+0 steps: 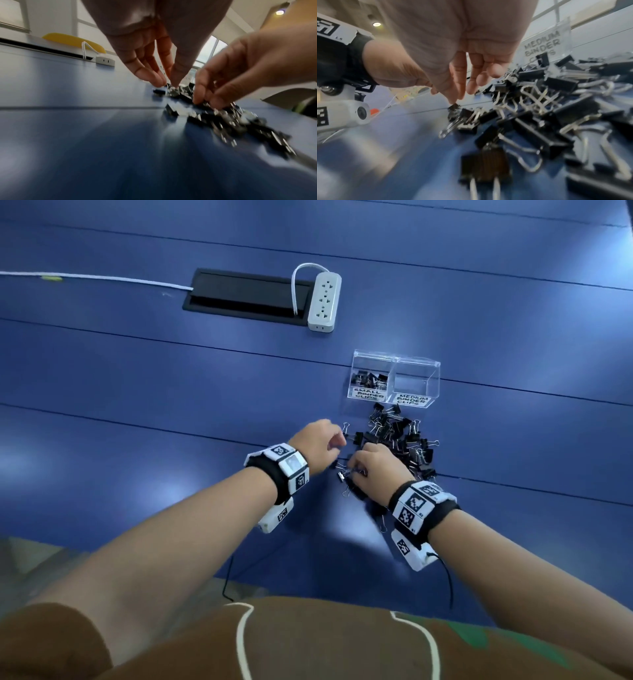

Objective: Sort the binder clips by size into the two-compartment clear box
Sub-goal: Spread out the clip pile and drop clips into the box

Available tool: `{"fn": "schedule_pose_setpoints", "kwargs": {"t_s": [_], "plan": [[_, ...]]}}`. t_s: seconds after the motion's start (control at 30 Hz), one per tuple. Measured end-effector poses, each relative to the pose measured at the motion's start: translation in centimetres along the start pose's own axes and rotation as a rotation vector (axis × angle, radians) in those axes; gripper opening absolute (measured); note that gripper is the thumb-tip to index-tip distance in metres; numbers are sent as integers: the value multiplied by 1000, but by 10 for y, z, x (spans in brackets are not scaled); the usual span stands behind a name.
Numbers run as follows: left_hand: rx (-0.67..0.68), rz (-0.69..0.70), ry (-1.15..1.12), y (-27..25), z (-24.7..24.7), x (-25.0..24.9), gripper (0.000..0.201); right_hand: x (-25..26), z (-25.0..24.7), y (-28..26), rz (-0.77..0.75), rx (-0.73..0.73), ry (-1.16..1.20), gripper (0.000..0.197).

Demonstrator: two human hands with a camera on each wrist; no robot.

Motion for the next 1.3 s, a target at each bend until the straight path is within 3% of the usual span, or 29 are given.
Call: {"fn": "schedule_pose_setpoints", "kwargs": {"t_s": [0.17, 0.3, 0.47, 0.67, 0.8, 0.9, 0.97, 1.1, 1.3], "plan": [[83, -51, 99, -18, 27, 22, 32, 15, 17, 2, 15, 49, -172, 41], [49, -56, 124, -17, 31, 25, 22, 14, 20, 5, 46, 77, -176, 39], [14, -44, 70, -15, 25, 19, 8, 9, 7, 5, 94, 16, -28, 25], [-184, -152, -134, -5, 2, 17, 16, -23, -22, 2, 296, -125, 280, 13], [-191, -169, -106, 9, 0, 11, 28, -48, -47, 6, 381, -229, 477, 12], [-209, -278, -129, 18, 1, 16, 21, -59, -75, 21, 376, -314, 540, 10], [-211, -301, -138, 21, 4, 18, 13, -62, -95, 36, 357, -353, 525, 9], [-146, -266, -25, 26, 15, 18, 33, -60, -117, 64, 317, -354, 435, 10], [-130, -217, 131, 30, 13, 16, 26, -64, -116, 62, 314, -329, 286, 15]]}}
Point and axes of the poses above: each hand's wrist, its own y-axis towards the middle knuckle, its own z-axis out of the palm, x = y × z, the point moved 7 cm from there along y, towards the middle knuckle, and after that the axes turned 9 degrees about -y, right-handed, at the moved point
